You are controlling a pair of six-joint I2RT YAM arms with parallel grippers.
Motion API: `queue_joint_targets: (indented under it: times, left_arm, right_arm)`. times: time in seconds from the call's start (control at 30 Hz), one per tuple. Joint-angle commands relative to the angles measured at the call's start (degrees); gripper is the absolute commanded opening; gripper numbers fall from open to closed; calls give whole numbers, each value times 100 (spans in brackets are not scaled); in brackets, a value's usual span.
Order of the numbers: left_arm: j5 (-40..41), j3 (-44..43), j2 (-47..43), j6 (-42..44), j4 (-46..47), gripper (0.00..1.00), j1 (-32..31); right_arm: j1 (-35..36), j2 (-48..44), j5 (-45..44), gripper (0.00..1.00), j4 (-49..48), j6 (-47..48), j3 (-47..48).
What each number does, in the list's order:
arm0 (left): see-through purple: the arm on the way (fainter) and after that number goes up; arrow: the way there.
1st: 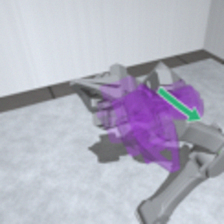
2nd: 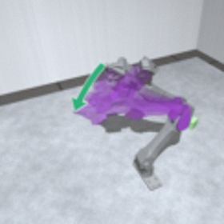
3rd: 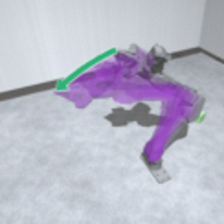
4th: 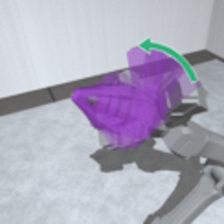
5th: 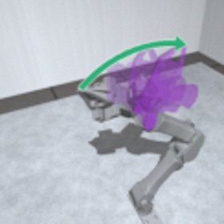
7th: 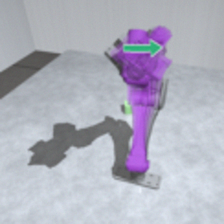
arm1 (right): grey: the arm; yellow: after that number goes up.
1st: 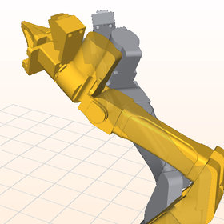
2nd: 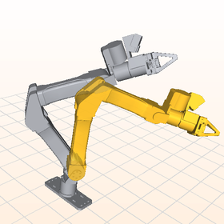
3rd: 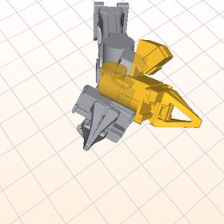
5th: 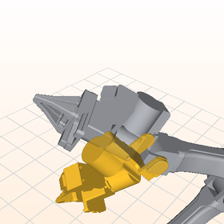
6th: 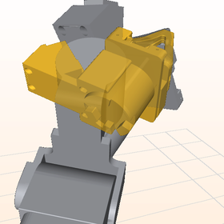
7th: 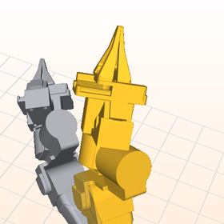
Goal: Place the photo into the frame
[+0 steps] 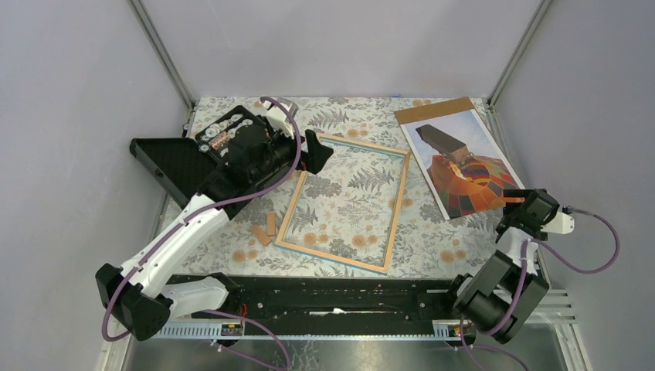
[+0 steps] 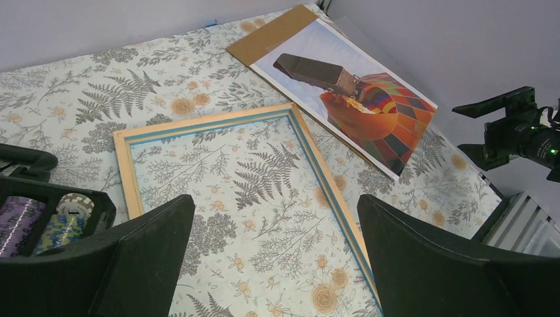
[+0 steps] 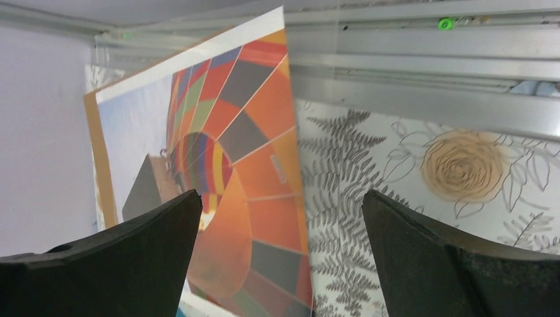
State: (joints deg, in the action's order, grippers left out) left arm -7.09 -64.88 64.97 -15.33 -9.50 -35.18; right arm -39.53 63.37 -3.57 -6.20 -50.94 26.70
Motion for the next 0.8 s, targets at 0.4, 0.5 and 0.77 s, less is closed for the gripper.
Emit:
queue_joint_targets:
  times: [0.4,0.5,0.77]
  left_arm:
    - [-230,-245,268,-88,184,99,-28]
    - [-253,-254,287,-94,183,99,-31]
    - [-311,-266,310,-117,185,99,-33]
  right_arm:
    - [-521,2159,1264,95,-3427,-454,-622]
    - [-528,2519,1696,93,-4148,-612,-713]
    - [-538,3073,2590,86,-6132,-1075,-1038]
